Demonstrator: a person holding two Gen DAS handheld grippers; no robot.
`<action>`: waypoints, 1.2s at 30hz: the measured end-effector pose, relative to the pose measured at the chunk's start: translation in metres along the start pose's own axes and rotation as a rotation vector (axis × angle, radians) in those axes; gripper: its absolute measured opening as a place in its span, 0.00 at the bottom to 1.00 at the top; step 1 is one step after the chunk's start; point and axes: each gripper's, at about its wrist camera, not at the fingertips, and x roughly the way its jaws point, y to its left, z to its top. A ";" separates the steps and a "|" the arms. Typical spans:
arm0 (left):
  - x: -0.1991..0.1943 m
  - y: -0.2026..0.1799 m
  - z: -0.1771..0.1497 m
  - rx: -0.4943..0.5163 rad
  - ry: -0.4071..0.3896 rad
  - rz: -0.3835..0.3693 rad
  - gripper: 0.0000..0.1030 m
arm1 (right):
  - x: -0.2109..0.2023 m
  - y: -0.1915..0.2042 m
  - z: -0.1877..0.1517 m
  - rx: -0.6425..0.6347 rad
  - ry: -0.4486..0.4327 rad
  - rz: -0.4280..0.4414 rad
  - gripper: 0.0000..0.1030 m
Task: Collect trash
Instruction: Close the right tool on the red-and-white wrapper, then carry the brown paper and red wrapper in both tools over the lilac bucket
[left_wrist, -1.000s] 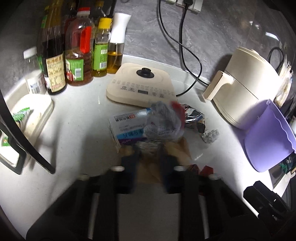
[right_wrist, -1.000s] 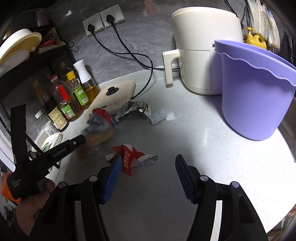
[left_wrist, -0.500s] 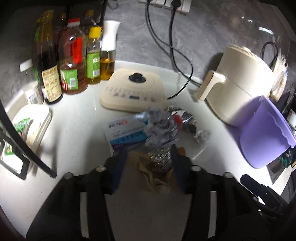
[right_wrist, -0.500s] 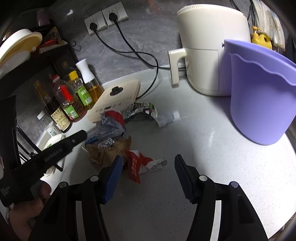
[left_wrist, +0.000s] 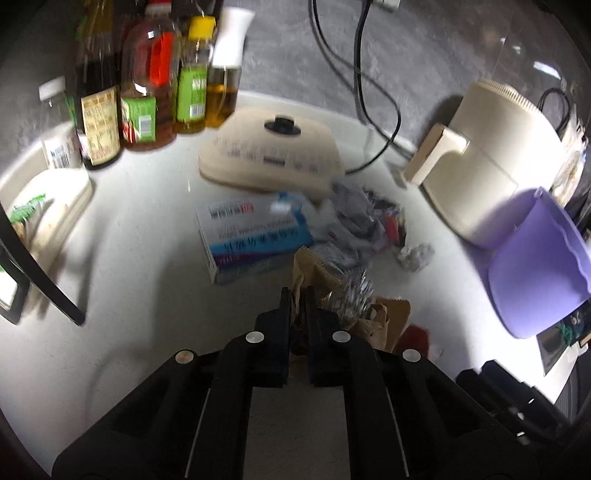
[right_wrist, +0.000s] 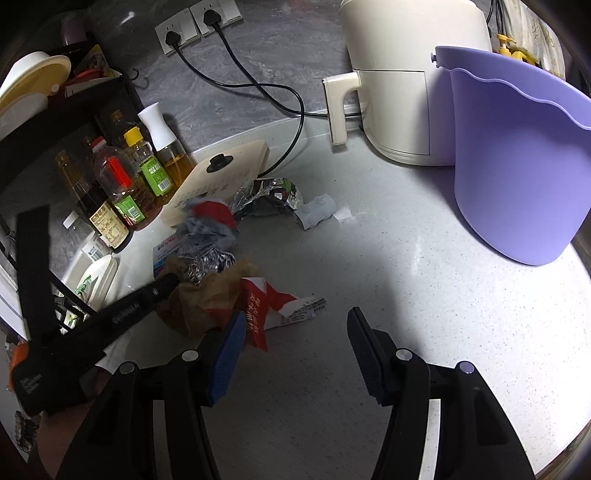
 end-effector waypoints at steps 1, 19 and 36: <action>-0.003 0.000 0.003 -0.001 -0.012 0.000 0.07 | 0.001 0.002 0.000 -0.004 -0.001 0.003 0.54; -0.017 0.001 0.029 -0.020 -0.112 0.001 0.07 | 0.030 0.020 -0.002 -0.044 0.071 0.082 0.07; -0.067 -0.072 0.066 0.064 -0.241 -0.131 0.07 | -0.066 -0.005 0.054 -0.024 -0.173 0.020 0.06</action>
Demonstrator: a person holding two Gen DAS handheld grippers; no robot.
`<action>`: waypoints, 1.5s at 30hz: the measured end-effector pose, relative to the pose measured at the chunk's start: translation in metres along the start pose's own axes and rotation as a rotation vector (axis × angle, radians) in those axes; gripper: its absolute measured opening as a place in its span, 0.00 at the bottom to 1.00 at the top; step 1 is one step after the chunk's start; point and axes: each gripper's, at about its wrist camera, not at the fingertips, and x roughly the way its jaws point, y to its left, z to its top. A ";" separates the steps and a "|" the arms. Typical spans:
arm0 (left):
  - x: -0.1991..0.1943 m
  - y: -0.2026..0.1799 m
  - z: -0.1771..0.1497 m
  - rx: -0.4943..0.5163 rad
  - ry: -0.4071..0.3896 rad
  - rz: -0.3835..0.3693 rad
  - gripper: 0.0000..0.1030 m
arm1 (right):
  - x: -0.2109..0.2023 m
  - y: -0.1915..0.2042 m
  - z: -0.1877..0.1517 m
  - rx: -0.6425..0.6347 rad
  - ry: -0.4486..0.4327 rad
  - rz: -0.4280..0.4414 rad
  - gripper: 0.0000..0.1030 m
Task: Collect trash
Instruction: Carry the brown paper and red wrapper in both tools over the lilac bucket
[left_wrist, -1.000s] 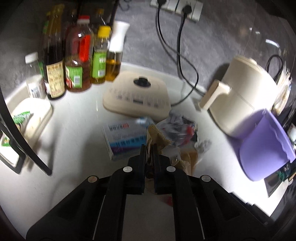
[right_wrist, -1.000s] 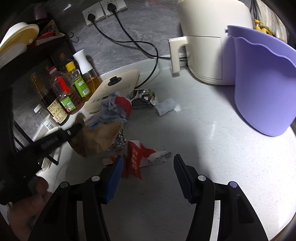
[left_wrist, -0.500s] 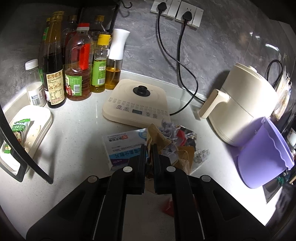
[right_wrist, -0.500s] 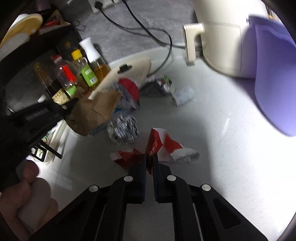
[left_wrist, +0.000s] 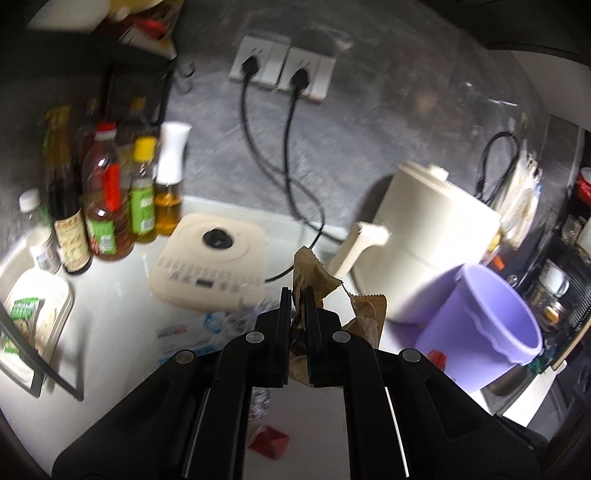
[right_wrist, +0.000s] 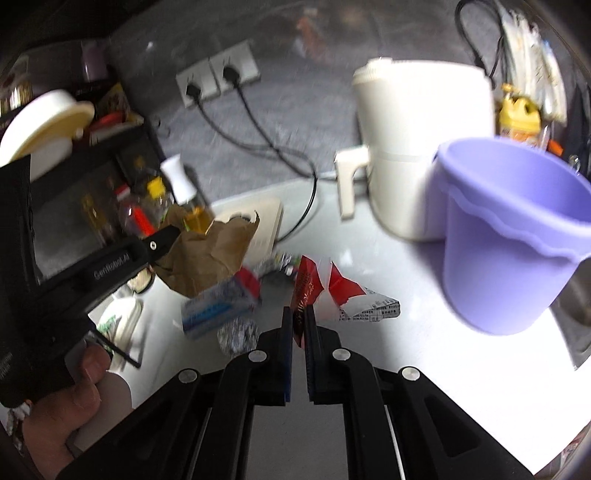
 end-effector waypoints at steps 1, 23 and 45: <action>-0.001 -0.003 0.003 0.003 -0.007 -0.006 0.07 | -0.004 0.000 0.004 0.001 -0.013 -0.006 0.06; 0.001 -0.088 0.046 0.091 -0.065 -0.200 0.07 | -0.076 -0.049 0.073 0.034 -0.212 -0.190 0.06; 0.060 -0.133 0.047 0.107 -0.018 -0.223 0.07 | -0.036 -0.122 0.093 0.109 -0.163 -0.276 0.37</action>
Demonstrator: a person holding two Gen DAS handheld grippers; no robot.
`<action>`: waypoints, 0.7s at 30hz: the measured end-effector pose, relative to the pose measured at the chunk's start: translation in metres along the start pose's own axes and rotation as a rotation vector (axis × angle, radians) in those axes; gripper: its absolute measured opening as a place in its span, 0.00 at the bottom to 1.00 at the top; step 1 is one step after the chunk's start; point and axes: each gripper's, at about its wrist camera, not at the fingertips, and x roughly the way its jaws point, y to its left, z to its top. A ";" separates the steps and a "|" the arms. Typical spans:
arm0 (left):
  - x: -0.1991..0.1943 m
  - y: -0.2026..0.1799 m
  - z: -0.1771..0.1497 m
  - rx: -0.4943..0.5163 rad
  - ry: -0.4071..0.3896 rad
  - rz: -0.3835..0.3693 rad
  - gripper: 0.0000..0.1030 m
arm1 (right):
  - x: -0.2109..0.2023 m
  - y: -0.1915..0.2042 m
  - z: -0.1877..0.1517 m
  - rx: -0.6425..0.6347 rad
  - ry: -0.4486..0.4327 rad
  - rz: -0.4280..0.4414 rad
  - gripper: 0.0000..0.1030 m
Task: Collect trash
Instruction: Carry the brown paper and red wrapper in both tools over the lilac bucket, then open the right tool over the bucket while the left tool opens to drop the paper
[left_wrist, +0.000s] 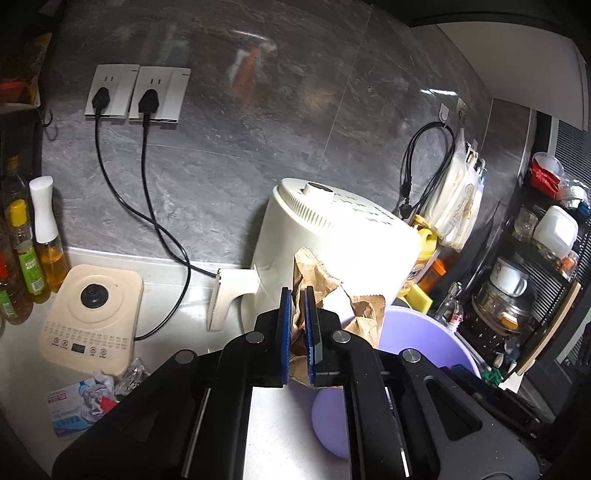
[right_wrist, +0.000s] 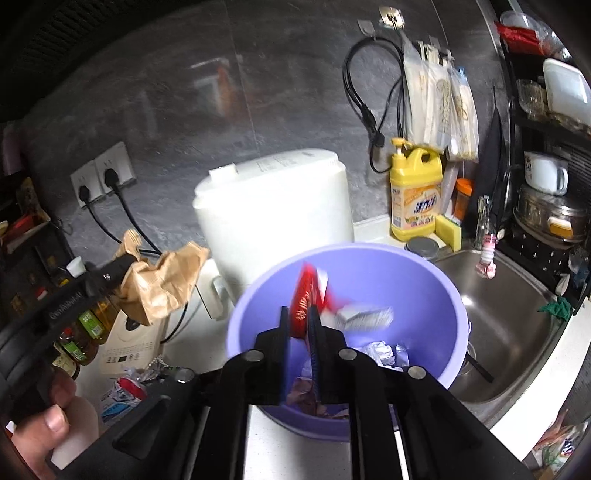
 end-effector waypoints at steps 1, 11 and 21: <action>0.002 -0.001 0.000 0.001 0.001 0.000 0.07 | -0.002 -0.001 0.000 -0.004 -0.014 -0.010 0.41; 0.016 -0.027 -0.005 0.007 0.018 -0.072 0.07 | -0.027 -0.024 -0.005 0.047 -0.037 -0.042 0.40; 0.035 -0.063 -0.027 0.047 0.089 -0.175 0.07 | -0.046 -0.048 -0.016 0.100 -0.044 -0.115 0.40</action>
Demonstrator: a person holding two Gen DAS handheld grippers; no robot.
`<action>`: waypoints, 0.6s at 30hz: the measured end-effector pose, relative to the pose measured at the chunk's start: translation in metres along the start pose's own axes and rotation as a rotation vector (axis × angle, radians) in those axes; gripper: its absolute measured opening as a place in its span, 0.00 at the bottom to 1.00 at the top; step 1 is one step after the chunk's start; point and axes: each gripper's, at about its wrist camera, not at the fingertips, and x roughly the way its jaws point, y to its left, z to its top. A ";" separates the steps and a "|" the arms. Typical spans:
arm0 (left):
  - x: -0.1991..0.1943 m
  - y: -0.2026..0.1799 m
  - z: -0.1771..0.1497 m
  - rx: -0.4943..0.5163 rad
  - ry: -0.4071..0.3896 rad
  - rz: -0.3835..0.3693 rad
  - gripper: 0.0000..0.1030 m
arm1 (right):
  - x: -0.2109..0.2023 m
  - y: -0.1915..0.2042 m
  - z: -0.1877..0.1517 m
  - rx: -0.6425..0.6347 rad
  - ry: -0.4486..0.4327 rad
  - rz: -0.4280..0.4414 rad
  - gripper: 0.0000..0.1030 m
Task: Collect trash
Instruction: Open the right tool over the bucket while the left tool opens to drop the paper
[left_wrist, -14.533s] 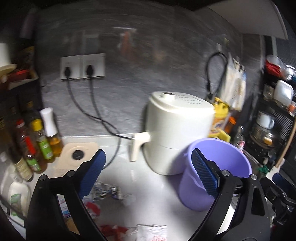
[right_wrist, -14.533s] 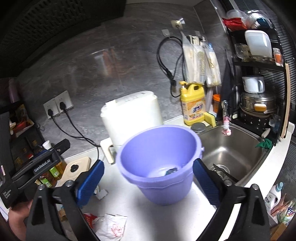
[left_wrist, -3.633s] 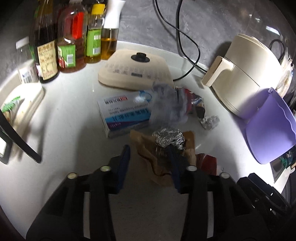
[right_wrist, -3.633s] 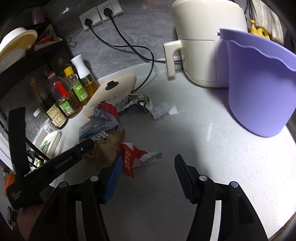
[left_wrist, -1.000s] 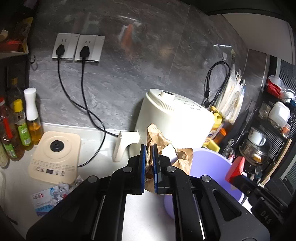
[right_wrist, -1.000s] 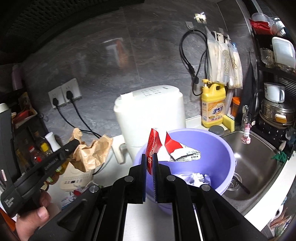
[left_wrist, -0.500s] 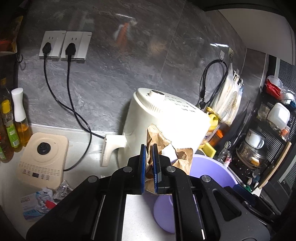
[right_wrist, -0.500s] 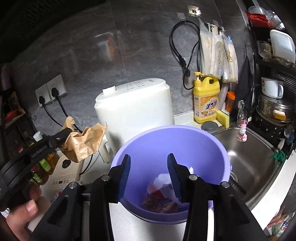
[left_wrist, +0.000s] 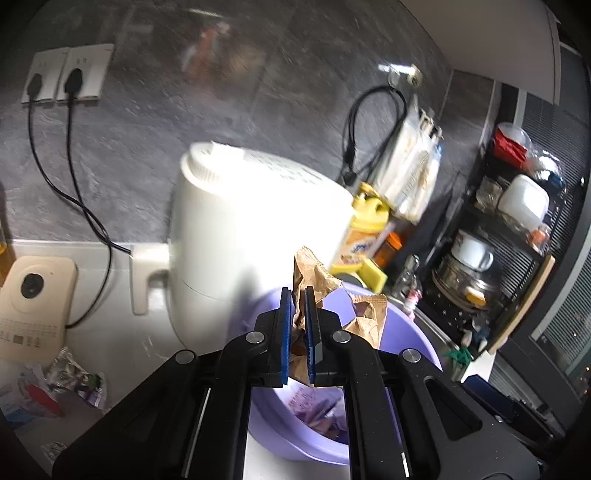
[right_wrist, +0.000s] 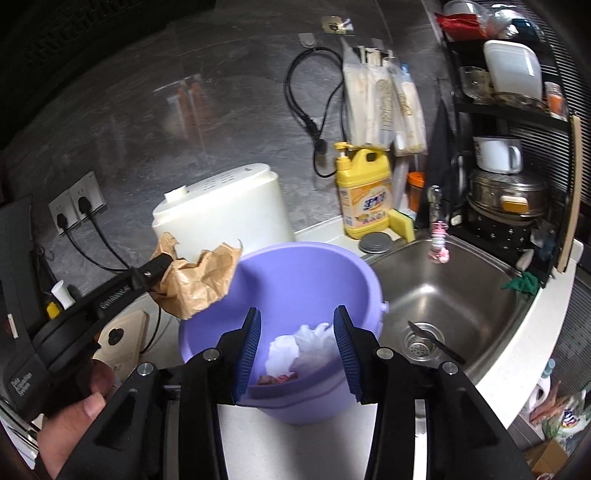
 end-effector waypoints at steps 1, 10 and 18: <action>0.002 -0.001 -0.001 0.001 0.013 -0.013 0.08 | -0.002 -0.002 -0.001 0.004 0.000 -0.008 0.40; -0.012 0.013 -0.005 -0.018 0.044 -0.025 0.62 | -0.009 0.006 -0.003 0.003 0.006 -0.012 0.40; -0.056 0.056 0.001 -0.026 -0.008 0.084 0.78 | -0.004 0.033 -0.007 -0.023 0.022 0.046 0.40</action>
